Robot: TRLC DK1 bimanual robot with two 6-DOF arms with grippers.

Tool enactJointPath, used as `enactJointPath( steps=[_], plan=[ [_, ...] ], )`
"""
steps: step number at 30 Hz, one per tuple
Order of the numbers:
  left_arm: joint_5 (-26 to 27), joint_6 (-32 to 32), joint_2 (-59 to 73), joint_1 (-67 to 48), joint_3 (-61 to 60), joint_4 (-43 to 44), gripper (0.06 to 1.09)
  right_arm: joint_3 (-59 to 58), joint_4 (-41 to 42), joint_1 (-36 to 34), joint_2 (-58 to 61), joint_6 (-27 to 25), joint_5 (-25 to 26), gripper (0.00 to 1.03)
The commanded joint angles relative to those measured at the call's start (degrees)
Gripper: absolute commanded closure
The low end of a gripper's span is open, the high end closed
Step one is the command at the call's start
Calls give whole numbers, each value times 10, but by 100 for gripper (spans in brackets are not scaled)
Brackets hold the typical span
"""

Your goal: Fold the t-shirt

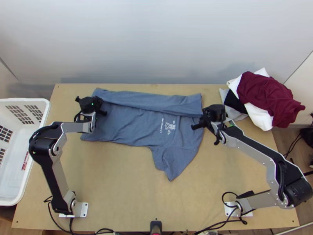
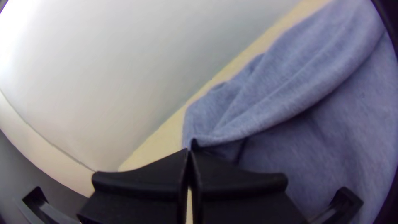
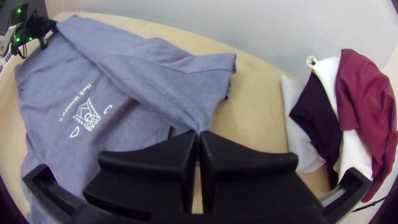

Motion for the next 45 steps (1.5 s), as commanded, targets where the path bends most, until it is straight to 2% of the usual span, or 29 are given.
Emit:
enactJointPath(
  steps=[1, 6, 10, 11, 12, 13, 14, 17, 21, 27, 30, 33, 38, 43, 45],
  plan=[
    [-8, 42, -30, -6, -32, -101, 105, -19, -68, 10, -6, -11, -31, 100],
    [-8, 4, -58, -4, -13, -179, 105, -29, -81, -4, -35, 14, -92, 100],
    [-8, -38, -85, 0, 14, -259, 103, -28, -81, -11, -51, 26, -108, 100],
    [-8, -47, -92, 0, 21, -271, 88, -18, -81, -12, -52, 33, -111, 98],
    [-8, -53, -100, 0, 27, -292, 53, -4, -92, -16, -51, 50, -115, 77],
    [-8, -57, -110, -1, 33, -306, 9, 11, -107, -22, -52, 60, -124, 36],
    [-8, -68, -120, -1, 38, -309, 10, 22, -125, -26, -56, 73, -134, 2],
    [-8, -79, -145, 0, 59, -309, 10, 42, -133, -36, -68, 82, -144, 3],
    [-7, -86, -188, -4, 92, -333, 10, 58, -186, -40, -93, 101, -193, 3],
    [20, -124, -253, -2, 135, -526, 10, 68, -340, -23, -148, 160, -307, 4],
    [47, -128, -299, 10, 99, -585, 10, 54, -424, 9, -178, 160, -348, 4],
    [54, -116, -327, 36, 52, -601, 10, 40, -472, 29, -196, 150, -351, 4],
    [68, -90, -348, 97, 1, -620, 10, 37, -478, 28, -221, 146, -353, 4],
    [144, -45, -408, 144, -51, -700, 10, 31, -518, 49, -221, 145, -375, 4],
    [157, -34, -412, 159, -61, -734, 10, 29, -532, 57, -219, 141, -380, 4]
  ],
)
